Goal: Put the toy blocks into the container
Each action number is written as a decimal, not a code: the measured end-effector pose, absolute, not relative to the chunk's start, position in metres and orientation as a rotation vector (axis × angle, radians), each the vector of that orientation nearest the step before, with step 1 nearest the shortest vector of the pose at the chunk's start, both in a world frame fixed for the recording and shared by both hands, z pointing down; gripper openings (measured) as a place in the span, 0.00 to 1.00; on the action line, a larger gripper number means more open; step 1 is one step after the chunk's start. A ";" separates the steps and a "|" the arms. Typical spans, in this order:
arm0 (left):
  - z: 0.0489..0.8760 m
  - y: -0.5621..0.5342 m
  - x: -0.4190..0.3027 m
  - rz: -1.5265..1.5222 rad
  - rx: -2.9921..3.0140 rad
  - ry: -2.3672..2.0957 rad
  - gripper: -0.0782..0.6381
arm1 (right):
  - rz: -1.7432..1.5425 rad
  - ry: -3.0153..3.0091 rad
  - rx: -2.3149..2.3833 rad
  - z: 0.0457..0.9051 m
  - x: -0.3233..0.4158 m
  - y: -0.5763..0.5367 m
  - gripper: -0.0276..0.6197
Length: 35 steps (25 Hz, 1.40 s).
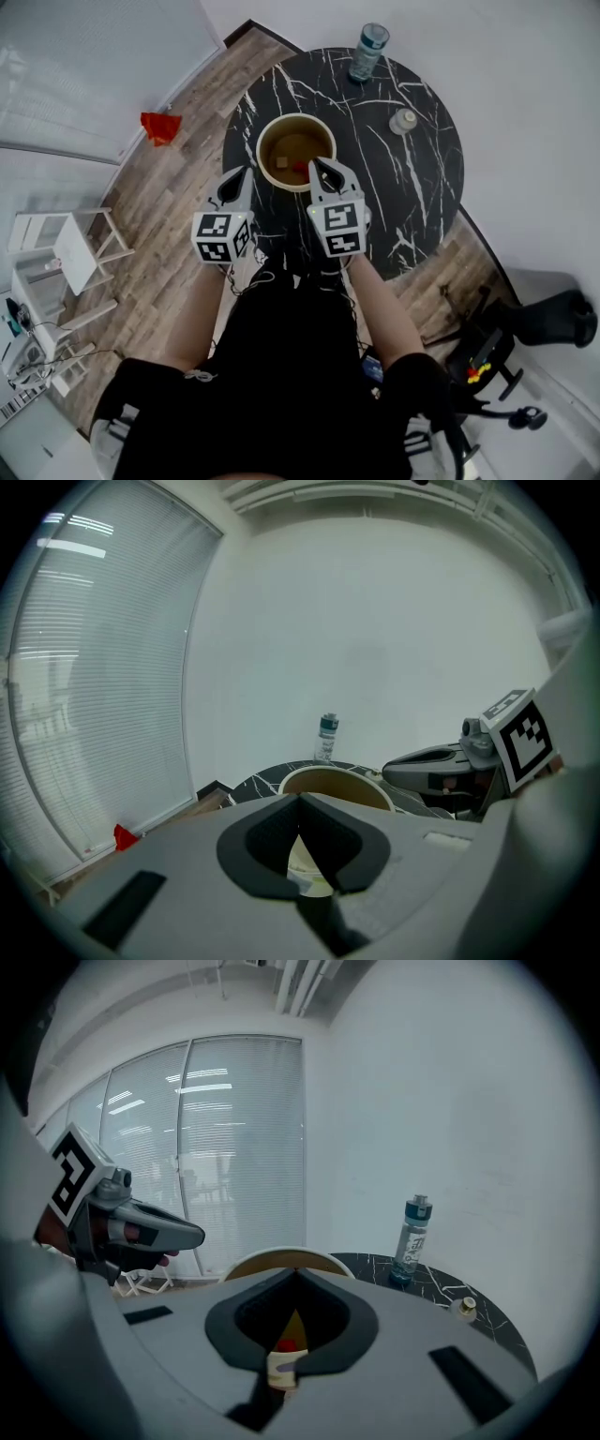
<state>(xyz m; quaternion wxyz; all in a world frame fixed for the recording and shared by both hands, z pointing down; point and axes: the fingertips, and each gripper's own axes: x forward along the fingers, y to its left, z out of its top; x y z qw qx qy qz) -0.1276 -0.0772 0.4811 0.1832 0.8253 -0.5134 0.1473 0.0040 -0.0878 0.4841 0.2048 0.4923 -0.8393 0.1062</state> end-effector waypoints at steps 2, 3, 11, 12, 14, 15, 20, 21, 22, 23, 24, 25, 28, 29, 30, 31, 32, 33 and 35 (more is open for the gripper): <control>0.477 -0.074 -0.128 0.389 2.327 -1.438 0.11 | 0.282 -2.346 1.405 0.476 0.005 -0.085 0.04; 0.473 -0.073 -0.127 0.378 2.333 -1.434 0.11 | 0.271 -2.353 1.425 0.471 0.006 -0.083 0.04; 0.449 -0.069 -0.119 0.352 2.419 -1.416 0.11 | 0.205 -2.374 1.570 0.433 0.012 -0.070 0.04; 0.445 -0.068 -0.119 0.341 2.426 -1.412 0.11 | 0.190 -2.373 1.585 0.428 0.012 -0.068 0.04; 0.434 -0.067 -0.118 0.298 2.438 -1.405 0.11 | 0.163 -2.373 1.626 0.416 0.015 -0.063 0.04; 0.427 -0.066 -0.118 0.278 2.449 -1.404 0.11 | 0.150 -2.375 1.652 0.410 0.017 -0.061 0.04; 0.400 -0.058 -0.119 0.237 2.533 -1.394 0.11 | 0.048 -2.363 1.758 0.379 0.021 -0.048 0.04; 0.394 -0.056 -0.120 0.228 2.546 -1.392 0.11 | 0.030 -2.357 1.779 0.372 0.021 -0.045 0.04; 0.388 -0.055 -0.122 0.217 2.559 -1.392 0.11 | 0.017 -2.354 1.800 0.365 0.021 -0.043 0.04; 0.382 -0.054 -0.123 0.205 2.574 -1.393 0.11 | 0.005 -2.353 1.817 0.359 0.020 -0.041 0.04; 0.377 -0.054 -0.124 0.197 2.592 -1.394 0.11 | -0.007 -2.354 1.829 0.354 0.018 -0.039 0.04; 0.372 -0.053 -0.125 0.192 2.611 -1.393 0.11 | -0.020 -2.355 1.836 0.350 0.016 -0.037 0.04; 0.363 -0.052 -0.127 0.187 2.660 -1.385 0.11 | -0.059 -2.354 1.839 0.343 0.008 -0.030 0.04; 0.361 -0.052 -0.127 0.187 2.671 -1.384 0.11 | -0.068 -2.354 1.844 0.341 0.006 -0.028 0.04; 0.359 -0.052 -0.128 0.186 2.681 -1.383 0.11 | -0.072 -2.355 1.855 0.339 0.004 -0.026 0.04; 0.357 -0.053 -0.129 0.183 2.690 -1.381 0.11 | -0.073 -2.354 1.871 0.337 0.004 -0.024 0.04; 0.354 -0.053 -0.129 0.178 2.699 -1.378 0.11 | -0.075 -2.350 1.888 0.334 0.005 -0.023 0.04; 0.352 -0.054 -0.129 0.171 2.707 -1.376 0.11 | -0.077 -2.344 1.903 0.332 0.007 -0.022 0.04; 0.348 -0.053 -0.130 0.158 2.716 -1.373 0.11 | -0.082 -2.331 1.916 0.328 0.010 -0.021 0.04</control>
